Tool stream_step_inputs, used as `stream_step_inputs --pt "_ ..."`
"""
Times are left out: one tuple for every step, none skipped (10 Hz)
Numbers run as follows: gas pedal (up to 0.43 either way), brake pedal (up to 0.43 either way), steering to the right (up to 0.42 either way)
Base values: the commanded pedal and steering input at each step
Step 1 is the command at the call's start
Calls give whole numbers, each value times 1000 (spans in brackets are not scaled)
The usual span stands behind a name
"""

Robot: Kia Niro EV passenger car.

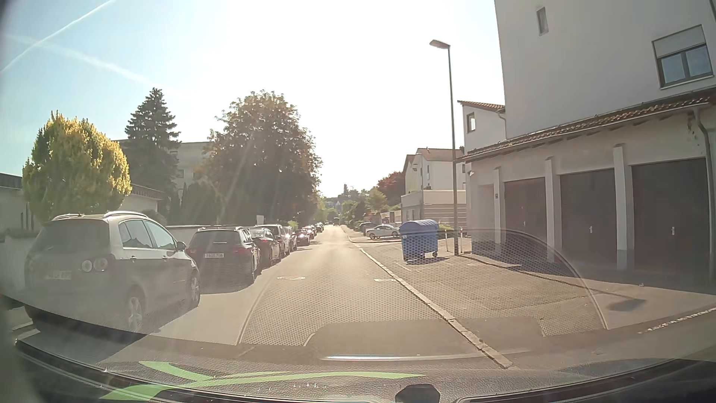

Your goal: Follow the waypoints while adhering to traffic rules and regulations

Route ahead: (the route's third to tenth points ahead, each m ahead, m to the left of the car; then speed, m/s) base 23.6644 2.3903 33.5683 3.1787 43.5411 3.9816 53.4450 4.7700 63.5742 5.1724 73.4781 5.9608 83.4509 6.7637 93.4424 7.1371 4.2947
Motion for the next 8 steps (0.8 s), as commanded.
stream_step_inputs --pt "47 0 -54" --pt "59 0 -54" --pt "67 0 -54" --pt "79 0 -53" --pt "79 0 -52" --pt "79 0 -49" --pt "79 0 -48" --pt "79 0 -48"
